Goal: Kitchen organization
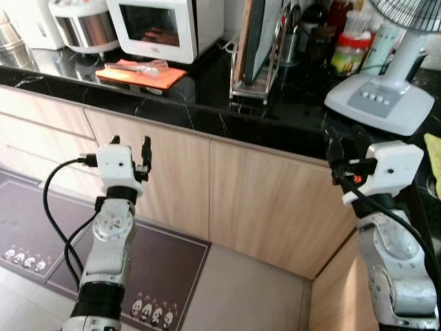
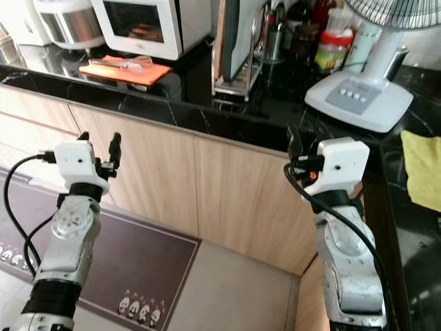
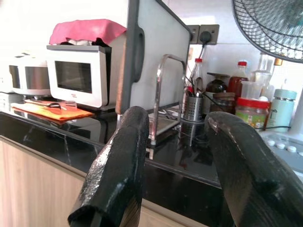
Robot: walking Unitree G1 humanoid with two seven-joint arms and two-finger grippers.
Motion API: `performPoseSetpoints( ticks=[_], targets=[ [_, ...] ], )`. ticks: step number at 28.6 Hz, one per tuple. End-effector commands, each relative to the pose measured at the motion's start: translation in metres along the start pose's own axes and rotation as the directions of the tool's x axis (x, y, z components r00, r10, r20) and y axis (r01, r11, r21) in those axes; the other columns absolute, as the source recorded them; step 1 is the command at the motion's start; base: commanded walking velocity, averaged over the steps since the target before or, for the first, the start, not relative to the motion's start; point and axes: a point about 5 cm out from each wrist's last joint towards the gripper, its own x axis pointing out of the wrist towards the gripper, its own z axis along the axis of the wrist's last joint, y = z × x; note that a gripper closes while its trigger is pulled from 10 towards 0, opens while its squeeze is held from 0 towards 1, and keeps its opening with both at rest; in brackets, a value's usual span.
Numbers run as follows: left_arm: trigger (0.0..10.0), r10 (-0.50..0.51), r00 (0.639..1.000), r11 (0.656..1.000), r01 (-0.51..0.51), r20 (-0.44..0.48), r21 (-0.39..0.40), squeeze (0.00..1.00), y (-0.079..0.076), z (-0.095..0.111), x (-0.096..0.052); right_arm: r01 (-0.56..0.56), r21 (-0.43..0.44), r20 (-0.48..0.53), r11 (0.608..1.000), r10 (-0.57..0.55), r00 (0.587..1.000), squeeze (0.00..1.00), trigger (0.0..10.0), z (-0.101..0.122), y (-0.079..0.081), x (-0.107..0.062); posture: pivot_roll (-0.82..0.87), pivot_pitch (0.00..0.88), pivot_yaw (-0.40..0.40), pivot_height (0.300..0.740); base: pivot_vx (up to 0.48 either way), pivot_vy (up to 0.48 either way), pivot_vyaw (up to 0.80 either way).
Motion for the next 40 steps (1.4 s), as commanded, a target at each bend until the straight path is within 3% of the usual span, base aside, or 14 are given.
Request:
performPoseSetpoints(
  ticks=[1,13,19,29,31,35,37,40],
  targets=[
    [10.0,0.014,1.0,1.0,-0.014,-0.007,-0.003,0.0,0.003,0.0,-0.001,-0.007,0.014,0.015,1.0,0.006,1.0,0.0,10.0,0.003,0.001,0.002,-0.08,0.0,-0.026,0.74,0.0,0.382,0.0],
    [10.0,0.016,1.0,1.0,-0.016,-0.014,-0.002,0.0,0.004,-0.002,-0.002,-0.004,0.008,0.006,1.0,0.004,1.0,0.0,10.0,0.001,-0.001,0.002,-0.08,0.0,-0.024,0.74,0.0,0.382,0.0],
    [10.0,0.017,0.998,1.0,-0.016,-0.056,0.012,0.0,0.007,-0.012,-0.009,0.008,0.019,-0.017,1.0,-0.008,1.0,0.0,10.0,-0.006,-0.002,0.001,-0.07,0.0,-0.022,0.74,0.0,0.382,0.0],
    [10.0,0.057,0.953,0.997,-0.039,-0.298,0.065,0.0,0.026,-0.07,-0.043,0.1,0.066,-0.209,0.993,-0.085,0.974,0.0,10.0,-0.063,-0.016,-0.015,-0.07,0.0,-0.018,0.74,0.0,0.379,0.0],
    [10.0,0.052,0.916,0.995,-0.015,-0.398,0.094,0.0,0.031,-0.092,-0.06,0.115,0.08,-0.318,0.99,-0.084,0.944,0.0,10.0,-0.096,-0.016,-0.029,-0.07,0.0,-0.018,0.74,0.0,0.373,0.0],
    [10.0,0.036,0.857,0.994,0.021,-0.513,0.104,0.0,0.032,-0.115,-0.081,0.142,0.07,-0.476,0.987,-0.092,0.875,0.0,10.0,-0.138,-0.016,-0.05,-0.06,0.0,-0.017,0.74,0.0,0.369,0.0],
    [10.0,0.024,0.797,0.993,0.05,-0.604,0.106,0.0,0.032,-0.132,-0.099,0.176,0.063,-0.599,0.982,-0.104,0.794,0.0,10.0,-0.168,-0.014,-0.072,-0.06,0.0,-0.018,0.74,0.0,0.36,0.0],
    [10.0,-0.001,0.71,0.99,0.102,-0.704,0.101,0.0,0.029,-0.15,-0.123,0.18,0.074,-0.716,0.981,-0.073,0.694,0.0,10.0,-0.194,-0.004,-0.098,-0.05,0.0,-0.014,0.74,0.0,0.351,0.0]
  ],
)
